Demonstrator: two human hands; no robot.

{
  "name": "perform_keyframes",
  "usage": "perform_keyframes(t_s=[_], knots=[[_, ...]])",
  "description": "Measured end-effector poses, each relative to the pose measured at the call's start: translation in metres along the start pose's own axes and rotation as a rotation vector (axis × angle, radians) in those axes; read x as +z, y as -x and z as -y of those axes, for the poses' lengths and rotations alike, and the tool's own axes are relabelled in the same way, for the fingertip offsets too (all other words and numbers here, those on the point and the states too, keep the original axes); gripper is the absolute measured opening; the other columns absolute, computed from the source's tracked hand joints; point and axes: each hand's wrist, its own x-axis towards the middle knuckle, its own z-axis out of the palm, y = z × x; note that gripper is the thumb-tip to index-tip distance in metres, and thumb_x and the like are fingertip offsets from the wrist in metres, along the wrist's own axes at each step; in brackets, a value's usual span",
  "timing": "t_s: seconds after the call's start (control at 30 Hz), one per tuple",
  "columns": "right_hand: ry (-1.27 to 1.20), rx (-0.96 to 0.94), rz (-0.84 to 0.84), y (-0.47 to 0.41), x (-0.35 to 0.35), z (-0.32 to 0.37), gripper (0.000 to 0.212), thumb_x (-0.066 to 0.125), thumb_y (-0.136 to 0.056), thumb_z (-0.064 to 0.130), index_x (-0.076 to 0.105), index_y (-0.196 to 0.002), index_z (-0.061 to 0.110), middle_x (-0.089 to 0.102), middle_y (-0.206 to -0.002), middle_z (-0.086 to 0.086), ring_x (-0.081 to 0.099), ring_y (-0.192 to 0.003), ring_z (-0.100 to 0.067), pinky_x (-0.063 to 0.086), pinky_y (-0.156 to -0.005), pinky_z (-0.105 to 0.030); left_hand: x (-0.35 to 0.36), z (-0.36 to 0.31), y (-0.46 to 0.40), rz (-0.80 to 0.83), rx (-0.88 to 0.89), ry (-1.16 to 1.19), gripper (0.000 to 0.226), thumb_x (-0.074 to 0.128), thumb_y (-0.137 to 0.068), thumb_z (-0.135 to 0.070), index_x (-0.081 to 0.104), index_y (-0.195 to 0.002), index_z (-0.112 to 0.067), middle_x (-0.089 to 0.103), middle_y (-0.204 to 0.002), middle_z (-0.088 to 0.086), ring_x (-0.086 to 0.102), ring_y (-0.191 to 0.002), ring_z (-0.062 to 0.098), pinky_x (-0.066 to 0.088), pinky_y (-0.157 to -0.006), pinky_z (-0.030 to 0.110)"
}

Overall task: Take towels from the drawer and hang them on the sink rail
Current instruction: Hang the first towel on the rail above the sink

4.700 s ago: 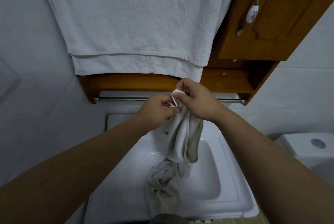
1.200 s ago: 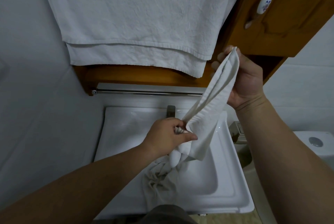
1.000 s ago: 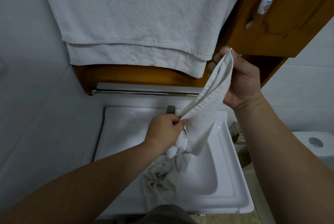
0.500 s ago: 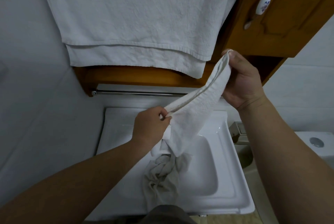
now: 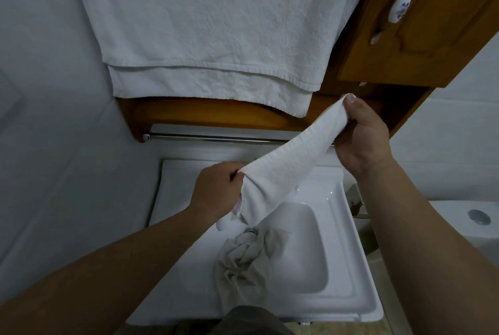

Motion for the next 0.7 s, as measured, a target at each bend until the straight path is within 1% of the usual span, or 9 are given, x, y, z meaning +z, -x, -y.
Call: perform_keyframes(t_s=[0.13,0.17,0.23,0.3,0.37,0.47,0.6,0.67,0.7], knots=[[0.101,0.004,-0.032,0.002,0.001,-0.002,0.021,0.066,-0.093,0.025,0.066,-0.112,0.014,0.065,-0.113,-0.009,0.062,-0.109,-0.027,0.055,-0.094,-0.044,0.002,0.005,-0.002,-0.003,-0.007,-0.040,0.028,0.051,-0.097,-0.019,0.072,-0.113,-0.028,0.073,-0.105,-0.007,0.063,-0.096,0.012,0.039,-0.079,0.018],[0.149,0.000,-0.054,0.003,0.002,-0.003,0.018,0.065,-0.094,0.025,0.067,-0.109,0.017,0.066,-0.115,-0.008,0.062,-0.111,-0.027,0.054,-0.096,-0.044,0.003,0.007,-0.002,-0.009,-0.012,-0.042,0.028,0.051,-0.097,-0.019,0.072,-0.113,-0.027,0.073,-0.105,-0.007,0.062,-0.095,0.011,0.037,-0.077,0.017],[0.268,-0.019,-0.120,0.006,0.005,-0.003,0.006,0.061,-0.097,0.025,0.068,-0.099,0.024,0.066,-0.112,-0.003,0.062,-0.111,-0.025,0.053,-0.098,-0.042,0.002,0.011,-0.003,-0.025,-0.016,-0.065,0.028,0.050,-0.098,-0.019,0.073,-0.112,-0.026,0.073,-0.104,-0.006,0.061,-0.092,0.010,0.036,-0.076,0.017],[0.364,-0.061,-0.183,0.007,0.009,-0.004,0.010,0.059,-0.099,0.026,0.066,-0.093,0.028,0.065,-0.107,0.002,0.061,-0.107,-0.022,0.052,-0.099,-0.041,0.003,0.015,-0.003,-0.041,-0.001,-0.118,0.028,0.049,-0.099,-0.021,0.072,-0.113,-0.026,0.073,-0.103,-0.005,0.063,-0.092,0.012,0.037,-0.076,0.017],[0.427,-0.095,-0.180,0.009,0.013,-0.005,0.010,0.057,-0.100,0.028,0.066,-0.095,0.028,0.065,-0.105,0.004,0.061,-0.104,-0.020,0.052,-0.098,-0.041,0.004,0.018,-0.003,-0.041,0.017,-0.156,0.028,0.049,-0.099,-0.022,0.072,-0.112,-0.027,0.074,-0.101,-0.005,0.065,-0.090,0.013,0.040,-0.077,0.018],[0.543,-0.172,-0.068,0.015,0.020,-0.003,0.012,0.057,-0.100,0.029,0.067,-0.098,0.024,0.067,-0.099,0.005,0.062,-0.096,-0.016,0.054,-0.091,-0.036,0.005,0.018,-0.002,0.009,0.022,-0.183,0.026,0.049,-0.098,-0.023,0.073,-0.109,-0.027,0.074,-0.095,-0.006,0.065,-0.085,0.012,0.046,-0.077,0.021],[0.769,-0.349,0.115,0.025,0.033,0.001,0.015,0.058,-0.098,0.031,0.066,-0.099,0.018,0.065,-0.089,-0.004,0.058,-0.080,-0.012,0.048,-0.073,-0.032,0.005,0.021,-0.002,0.045,-0.007,-0.215,0.024,0.051,-0.096,-0.021,0.074,-0.100,-0.026,0.074,-0.092,-0.006,0.064,-0.079,0.011,0.049,-0.074,0.023],[0.933,-0.435,0.188,0.030,0.041,0.003,0.012,0.057,-0.098,0.034,0.062,-0.098,0.023,0.061,-0.081,0.007,0.054,-0.074,-0.002,0.042,-0.066,-0.021,0.004,0.023,-0.003,0.042,-0.016,-0.203,0.021,0.054,-0.095,-0.020,0.074,-0.097,-0.025,0.073,-0.090,-0.006,0.063,-0.078,0.009,0.049,-0.074,0.021],[1.006,-0.465,0.230,0.033,0.045,0.005,0.010,0.057,-0.098,0.035,0.061,-0.099,0.026,0.059,-0.080,0.012,0.053,-0.072,0.000,0.039,-0.063,-0.018,0.003,0.024,-0.002,0.047,-0.017,-0.185,0.020,0.055,-0.095,-0.020,0.074,-0.095,-0.025,0.073,-0.089,-0.006,0.062,-0.078,0.008,0.050,-0.075,0.021]])
